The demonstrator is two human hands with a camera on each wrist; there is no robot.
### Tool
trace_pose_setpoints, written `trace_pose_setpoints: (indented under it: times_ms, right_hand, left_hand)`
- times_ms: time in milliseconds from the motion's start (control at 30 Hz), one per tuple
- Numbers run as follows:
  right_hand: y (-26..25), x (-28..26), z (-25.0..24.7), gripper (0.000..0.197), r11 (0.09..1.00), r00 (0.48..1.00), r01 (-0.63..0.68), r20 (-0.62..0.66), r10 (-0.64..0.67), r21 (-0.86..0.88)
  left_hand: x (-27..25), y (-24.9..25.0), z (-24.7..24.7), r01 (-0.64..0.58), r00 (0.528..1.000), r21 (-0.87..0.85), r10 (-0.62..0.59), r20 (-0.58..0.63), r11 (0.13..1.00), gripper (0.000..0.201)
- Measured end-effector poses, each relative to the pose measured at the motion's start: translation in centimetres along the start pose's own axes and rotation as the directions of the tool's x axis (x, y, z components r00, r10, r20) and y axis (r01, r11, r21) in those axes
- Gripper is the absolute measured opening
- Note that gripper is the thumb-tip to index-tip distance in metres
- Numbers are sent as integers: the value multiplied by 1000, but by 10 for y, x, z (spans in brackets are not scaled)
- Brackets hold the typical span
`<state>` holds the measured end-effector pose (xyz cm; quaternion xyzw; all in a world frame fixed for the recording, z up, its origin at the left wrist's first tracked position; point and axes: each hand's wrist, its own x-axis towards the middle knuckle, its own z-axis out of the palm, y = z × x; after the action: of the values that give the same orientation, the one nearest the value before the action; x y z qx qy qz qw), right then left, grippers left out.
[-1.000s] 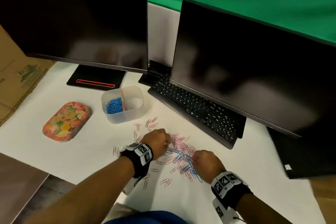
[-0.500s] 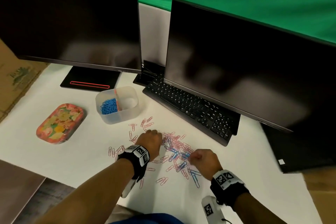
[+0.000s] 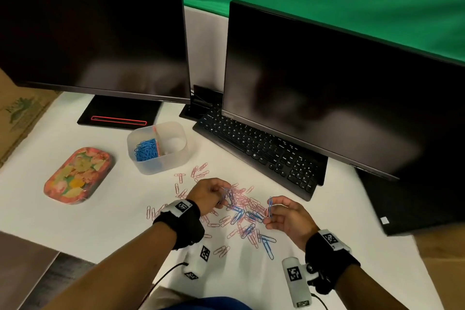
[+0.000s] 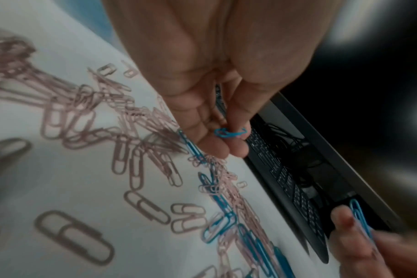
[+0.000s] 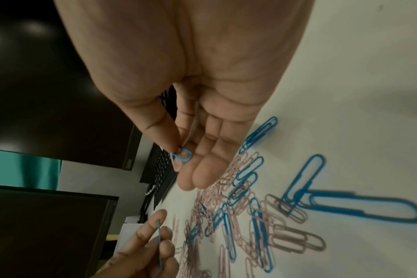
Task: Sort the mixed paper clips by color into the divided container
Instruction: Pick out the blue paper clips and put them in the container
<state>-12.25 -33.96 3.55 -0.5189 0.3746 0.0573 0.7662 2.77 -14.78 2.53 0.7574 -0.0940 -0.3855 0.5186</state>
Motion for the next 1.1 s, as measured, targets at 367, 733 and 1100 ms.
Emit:
trace_pose_setpoints:
  times_ms: [367, 733, 1100]
  right_hand:
    - [6, 11, -5, 10, 915, 977, 130, -110, -185, -381]
    - [11, -12, -12, 13, 1000, 998, 14, -58, -14, 3]
    - [67, -26, -13, 13, 270, 979, 70, 14, -203, -960]
  left_hand:
    - [4, -6, 3, 108, 994, -54, -109, -5, 993, 24]
    - [8, -14, 28, -192, 980, 773, 153, 124, 604, 17]
    - [12, -14, 17, -227, 971, 852, 182, 158, 471, 22]
